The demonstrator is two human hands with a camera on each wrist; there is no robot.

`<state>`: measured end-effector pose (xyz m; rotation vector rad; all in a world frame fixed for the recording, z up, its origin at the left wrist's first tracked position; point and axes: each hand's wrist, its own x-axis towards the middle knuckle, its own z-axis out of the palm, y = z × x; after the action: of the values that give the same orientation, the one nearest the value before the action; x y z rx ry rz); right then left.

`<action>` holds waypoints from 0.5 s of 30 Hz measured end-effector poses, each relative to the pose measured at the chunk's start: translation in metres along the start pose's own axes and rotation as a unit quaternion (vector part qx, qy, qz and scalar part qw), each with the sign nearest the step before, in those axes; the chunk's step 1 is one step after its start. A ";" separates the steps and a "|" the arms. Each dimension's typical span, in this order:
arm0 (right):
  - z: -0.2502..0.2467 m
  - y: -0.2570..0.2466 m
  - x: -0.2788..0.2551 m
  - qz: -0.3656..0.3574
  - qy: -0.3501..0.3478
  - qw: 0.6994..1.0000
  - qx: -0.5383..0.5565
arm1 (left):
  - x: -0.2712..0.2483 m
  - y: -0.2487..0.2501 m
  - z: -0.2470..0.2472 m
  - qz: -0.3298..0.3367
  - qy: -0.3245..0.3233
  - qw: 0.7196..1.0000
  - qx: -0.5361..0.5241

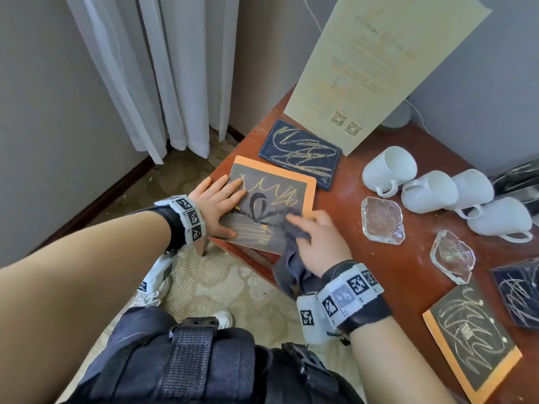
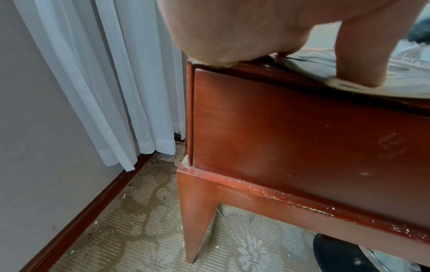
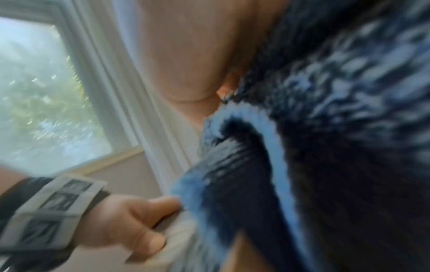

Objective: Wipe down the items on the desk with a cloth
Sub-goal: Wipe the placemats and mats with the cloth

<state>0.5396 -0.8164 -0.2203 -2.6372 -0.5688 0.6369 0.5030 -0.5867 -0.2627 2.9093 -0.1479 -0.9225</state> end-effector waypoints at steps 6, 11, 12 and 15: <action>0.018 -0.015 0.021 0.005 -0.063 0.987 -0.147 | 0.001 -0.001 0.001 0.000 -0.001 1.000 -0.011; 0.003 -0.009 0.030 -0.022 -0.185 0.975 -0.121 | 0.002 -0.002 0.003 0.002 0.002 1.000 -0.017; -0.002 -0.009 0.033 -0.020 -0.161 0.978 -0.127 | 0.002 -0.002 0.002 0.002 0.001 1.000 -0.018; -0.011 -0.014 0.040 0.003 -0.023 0.990 -0.142 | 0.001 -0.001 0.000 -0.003 -0.004 1.000 -0.020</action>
<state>0.5734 -0.7889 -0.2193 -2.8948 -0.7130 0.6633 0.5037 -0.5856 -0.2633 2.8720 -0.1201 -0.9263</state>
